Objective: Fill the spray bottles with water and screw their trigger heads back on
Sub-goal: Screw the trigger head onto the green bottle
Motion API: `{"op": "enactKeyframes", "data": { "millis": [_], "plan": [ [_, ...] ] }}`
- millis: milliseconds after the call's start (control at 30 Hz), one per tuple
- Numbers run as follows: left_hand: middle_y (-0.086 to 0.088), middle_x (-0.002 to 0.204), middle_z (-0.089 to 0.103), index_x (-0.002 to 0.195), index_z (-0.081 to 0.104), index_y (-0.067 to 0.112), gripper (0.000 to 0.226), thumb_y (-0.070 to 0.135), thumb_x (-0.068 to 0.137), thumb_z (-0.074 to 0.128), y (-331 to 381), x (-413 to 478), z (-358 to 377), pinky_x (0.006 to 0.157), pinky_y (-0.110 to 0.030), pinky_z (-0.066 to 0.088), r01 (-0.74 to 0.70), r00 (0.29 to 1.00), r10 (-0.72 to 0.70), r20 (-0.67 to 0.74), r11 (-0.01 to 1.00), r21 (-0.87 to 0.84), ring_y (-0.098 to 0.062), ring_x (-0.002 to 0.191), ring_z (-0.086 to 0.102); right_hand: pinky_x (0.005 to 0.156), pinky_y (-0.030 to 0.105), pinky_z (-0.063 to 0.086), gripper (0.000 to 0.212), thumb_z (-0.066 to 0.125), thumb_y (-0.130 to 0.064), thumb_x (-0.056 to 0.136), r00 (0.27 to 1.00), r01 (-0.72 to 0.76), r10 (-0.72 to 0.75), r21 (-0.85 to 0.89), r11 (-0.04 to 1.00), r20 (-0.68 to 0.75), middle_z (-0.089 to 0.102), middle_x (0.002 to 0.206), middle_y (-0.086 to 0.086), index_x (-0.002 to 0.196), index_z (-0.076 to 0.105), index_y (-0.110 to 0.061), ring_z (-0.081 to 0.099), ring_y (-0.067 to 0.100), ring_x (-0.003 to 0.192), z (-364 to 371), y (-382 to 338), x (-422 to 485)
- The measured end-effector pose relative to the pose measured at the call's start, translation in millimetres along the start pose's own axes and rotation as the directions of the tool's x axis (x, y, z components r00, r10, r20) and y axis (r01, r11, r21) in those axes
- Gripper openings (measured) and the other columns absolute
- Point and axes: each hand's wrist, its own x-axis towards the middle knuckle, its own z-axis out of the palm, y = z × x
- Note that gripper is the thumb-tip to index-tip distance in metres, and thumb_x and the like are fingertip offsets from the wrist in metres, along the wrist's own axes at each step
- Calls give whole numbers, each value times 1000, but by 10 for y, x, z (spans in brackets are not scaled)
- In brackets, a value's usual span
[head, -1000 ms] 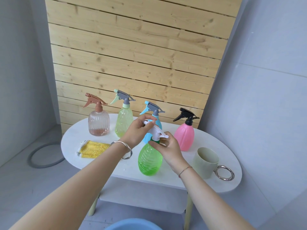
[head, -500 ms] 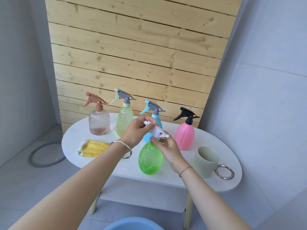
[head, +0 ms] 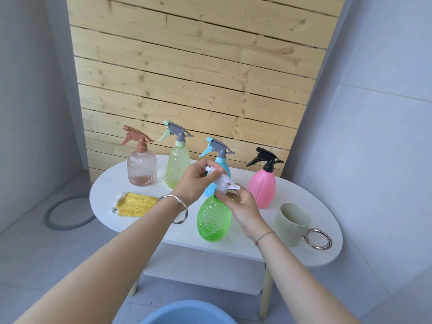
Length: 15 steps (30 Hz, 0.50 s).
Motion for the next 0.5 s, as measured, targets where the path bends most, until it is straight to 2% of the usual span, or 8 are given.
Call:
{"op": "enactKeyframes", "data": {
  "millis": [100, 167, 233, 267, 333, 400, 467, 500],
  "plan": [
    [-23, 94, 65, 82, 61, 14, 11, 10, 92, 61, -10, -5, 0, 71, -18, 46, 1, 1000, -1, -8, 1000, 17, -22, 82, 55, 67, 16, 45, 30, 79, -15, 75, 993, 63, -67, -45, 997, -101, 64, 86, 1, 90, 53, -15, 60, 8, 76, 134, 39, 3],
    [-29, 99, 65, 83, 61, 13, 9, 10, 92, 61, -13, -11, -4, 75, -25, 45, 4, 1000, -4, -2, 1000, 12, -23, 83, 55, 73, 15, 46, 32, 76, -17, 79, 999, 33, -33, -13, 999, -32, 65, 93, -3, 104, 57, -14, 61, 5, 84, 93, 28, -14],
    [-24, 93, 65, 83, 61, 13, 10, 9, 92, 61, -15, -14, 3, 72, -21, 45, 1, 1000, -1, -8, 1000, 5, -23, 82, 55, 78, 15, 45, 29, 69, -17, 85, 998, -17, 16, 26, 1000, 66, 65, 93, -5, 112, 62, -11, 60, 2, 85, -12, 30, -13],
    [-20, 90, 64, 83, 61, 13, 10, 8, 92, 61, -15, -13, 11, 70, -18, 45, -1, 1000, 1, -16, 1000, 6, -21, 80, 55, 78, 16, 44, 26, 68, -17, 86, 997, -19, 18, 19, 1000, 78, 65, 91, -4, 110, 64, -10, 59, 2, 83, -41, 29, -13],
    [-14, 85, 64, 82, 60, 13, 11, 7, 92, 61, -11, -13, 25, 66, -14, 44, -9, 1000, 9, -23, 1000, 14, -12, 73, 56, 74, 18, 43, 19, 72, -17, 83, 1000, 24, -24, -29, 999, 8, 65, 85, -4, 100, 64, -13, 59, 3, 77, 7, 27, -5],
    [-11, 82, 65, 83, 60, 12, 10, 8, 91, 61, -7, -19, 26, 64, -11, 46, -7, 1000, 7, -27, 1000, 23, -6, 68, 58, 68, 17, 44, 26, 78, -17, 77, 992, 75, -83, -85, 994, -94, 64, 84, -1, 89, 56, -17, 59, 6, 74, 121, 42, 7],
    [-12, 85, 66, 83, 60, 12, 9, 8, 91, 62, -10, -19, 15, 65, -12, 47, 1, 1000, -1, -29, 1000, 19, -7, 69, 60, 69, 18, 45, 31, 80, -19, 75, 989, 69, -79, -83, 994, -126, 64, 89, 2, 91, 53, -17, 59, 10, 79, 171, 56, 9],
    [-13, 85, 66, 83, 60, 12, 10, 8, 91, 62, -6, -23, 12, 66, -14, 47, 2, 1000, -1, -27, 1000, 19, -8, 69, 60, 72, 18, 46, 30, 78, -19, 77, 994, 45, -50, -52, 998, -93, 65, 94, 1, 97, 55, -16, 61, 9, 85, 148, 38, 0]
  ]
}}
